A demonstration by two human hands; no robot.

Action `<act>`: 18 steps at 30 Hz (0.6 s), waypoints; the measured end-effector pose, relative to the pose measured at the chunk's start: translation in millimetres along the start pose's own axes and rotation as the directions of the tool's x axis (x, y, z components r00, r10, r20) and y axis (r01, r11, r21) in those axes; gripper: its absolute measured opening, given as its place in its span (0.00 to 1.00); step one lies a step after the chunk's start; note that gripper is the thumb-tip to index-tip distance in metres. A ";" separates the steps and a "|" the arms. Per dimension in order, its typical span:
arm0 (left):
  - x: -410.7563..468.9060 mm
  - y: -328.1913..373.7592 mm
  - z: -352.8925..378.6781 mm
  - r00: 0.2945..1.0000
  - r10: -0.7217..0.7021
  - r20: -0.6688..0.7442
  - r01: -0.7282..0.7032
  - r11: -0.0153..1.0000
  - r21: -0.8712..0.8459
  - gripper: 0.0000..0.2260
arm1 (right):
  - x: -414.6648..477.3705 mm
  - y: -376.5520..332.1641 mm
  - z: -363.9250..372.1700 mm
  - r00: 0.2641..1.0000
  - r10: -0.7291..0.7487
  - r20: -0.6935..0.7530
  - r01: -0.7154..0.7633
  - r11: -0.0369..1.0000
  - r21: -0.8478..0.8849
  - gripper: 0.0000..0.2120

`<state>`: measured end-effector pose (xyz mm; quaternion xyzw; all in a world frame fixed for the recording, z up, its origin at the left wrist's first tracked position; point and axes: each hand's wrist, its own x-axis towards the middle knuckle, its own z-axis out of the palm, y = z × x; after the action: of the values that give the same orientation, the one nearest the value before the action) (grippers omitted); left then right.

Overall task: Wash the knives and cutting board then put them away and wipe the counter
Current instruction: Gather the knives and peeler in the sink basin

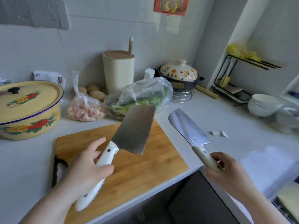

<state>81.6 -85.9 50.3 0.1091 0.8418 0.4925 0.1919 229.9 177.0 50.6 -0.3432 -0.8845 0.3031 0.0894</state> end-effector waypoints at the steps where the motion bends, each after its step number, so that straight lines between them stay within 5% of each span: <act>1: 6.3 6.2 11.6 0.999 0.019 0.048 -0.019 1.000 -0.006 0.35 | -6.5 13.4 -9.2 0.998 0.043 -0.042 -0.043 0.999 0.011 0.08; 12: -0.4 67.6 197.6 0.852 0.256 0.456 -0.287 0.958 -0.001 0.26 | -100.4 166.0 -109.4 0.867 0.394 -0.305 -0.373 0.919 0.128 0.15; 18: -54.7 112.5 321.8 0.719 0.338 0.607 -0.407 0.913 -0.027 0.22 | -170.4 274.2 -163.8 0.710 0.585 -0.393 -0.552 0.808 0.205 0.10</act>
<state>268.9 202.3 18.0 0.4364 0.7232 0.4145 0.3386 569.1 301.3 26.3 -0.6541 -0.6806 0.2622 0.2005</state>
